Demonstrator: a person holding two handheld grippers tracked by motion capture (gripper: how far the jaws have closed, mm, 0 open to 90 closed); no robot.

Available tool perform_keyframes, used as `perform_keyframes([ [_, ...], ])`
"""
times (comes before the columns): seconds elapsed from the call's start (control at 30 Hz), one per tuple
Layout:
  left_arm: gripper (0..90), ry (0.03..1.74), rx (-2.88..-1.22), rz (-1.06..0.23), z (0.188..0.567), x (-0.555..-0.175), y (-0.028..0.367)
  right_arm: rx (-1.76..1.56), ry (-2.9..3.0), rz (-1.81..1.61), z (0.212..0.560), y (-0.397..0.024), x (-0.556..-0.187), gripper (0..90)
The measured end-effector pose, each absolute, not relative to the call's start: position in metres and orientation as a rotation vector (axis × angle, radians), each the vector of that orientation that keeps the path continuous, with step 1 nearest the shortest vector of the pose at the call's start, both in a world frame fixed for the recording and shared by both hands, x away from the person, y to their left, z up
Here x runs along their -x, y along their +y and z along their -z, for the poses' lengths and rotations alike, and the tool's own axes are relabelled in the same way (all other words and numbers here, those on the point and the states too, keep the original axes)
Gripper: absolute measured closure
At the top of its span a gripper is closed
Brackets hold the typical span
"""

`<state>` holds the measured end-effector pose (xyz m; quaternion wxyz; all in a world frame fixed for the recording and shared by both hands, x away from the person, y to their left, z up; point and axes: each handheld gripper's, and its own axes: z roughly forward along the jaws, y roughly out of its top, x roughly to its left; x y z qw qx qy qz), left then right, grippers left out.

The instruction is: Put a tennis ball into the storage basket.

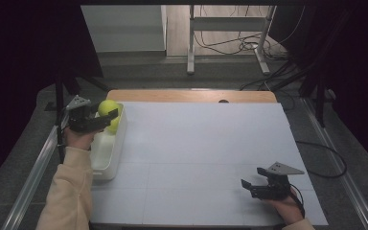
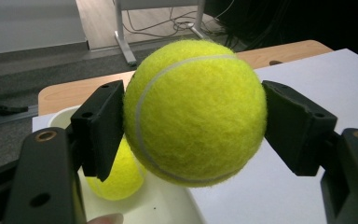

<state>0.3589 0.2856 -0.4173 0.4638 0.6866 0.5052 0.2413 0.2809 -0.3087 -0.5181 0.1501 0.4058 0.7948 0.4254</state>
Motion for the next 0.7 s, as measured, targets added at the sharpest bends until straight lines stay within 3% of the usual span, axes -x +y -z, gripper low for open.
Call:
perform_keyframes([
  [0.7, 26.0, 1.338, -1.738, -0.601, 0.438, -0.366, 0.296, -1.168, 2.284, -1.219, 0.518, -0.309, -0.281, 15.0],
])
